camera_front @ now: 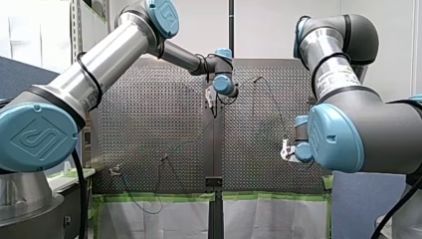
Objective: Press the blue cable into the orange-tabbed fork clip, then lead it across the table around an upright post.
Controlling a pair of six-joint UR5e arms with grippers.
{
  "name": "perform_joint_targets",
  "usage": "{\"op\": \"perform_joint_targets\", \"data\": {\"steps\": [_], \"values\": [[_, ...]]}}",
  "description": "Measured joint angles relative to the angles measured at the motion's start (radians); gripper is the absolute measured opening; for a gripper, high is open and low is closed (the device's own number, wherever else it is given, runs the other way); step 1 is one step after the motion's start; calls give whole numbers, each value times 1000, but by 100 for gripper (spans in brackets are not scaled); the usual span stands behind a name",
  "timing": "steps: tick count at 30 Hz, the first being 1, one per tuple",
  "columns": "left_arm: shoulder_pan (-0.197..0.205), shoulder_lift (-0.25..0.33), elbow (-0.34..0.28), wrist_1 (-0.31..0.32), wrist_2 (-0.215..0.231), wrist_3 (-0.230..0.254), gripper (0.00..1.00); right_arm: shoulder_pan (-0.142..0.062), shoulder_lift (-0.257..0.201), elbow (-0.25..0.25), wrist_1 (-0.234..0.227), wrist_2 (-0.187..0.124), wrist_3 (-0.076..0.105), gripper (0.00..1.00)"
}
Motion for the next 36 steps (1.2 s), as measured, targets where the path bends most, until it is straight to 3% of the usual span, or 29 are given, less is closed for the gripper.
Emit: {"op": "perform_joint_targets", "data": {"steps": [3, 8, 13, 22, 26, 30, 36], "values": [[3, 0, 0, -1, -1, 0, 100, -9, 19, 0, -11, 0, 6, 0], [5, 0, 0, -2, -5, 0, 100, -40, 64, -3, -54, -1, 32, 0], [6, 0, 0, -4, -9, 0, 100, -66, 114, -22, -99, -2, 38, 0], [12, 0, 0, -10, -14, 3, 100, -107, 204, -56, -147, -10, 18, 0], [12, 0, 0, -12, -17, 3, 100, -126, 241, -81, -148, -14, -5, 0], [12, 0, 0, -28, -28, 3, 100, -134, 277, -94, -149, -14, -21, 0], [7, 1, 13, -82, -51, 0, 100, -139, 330, -102, -146, -18, -25, 0]]}}
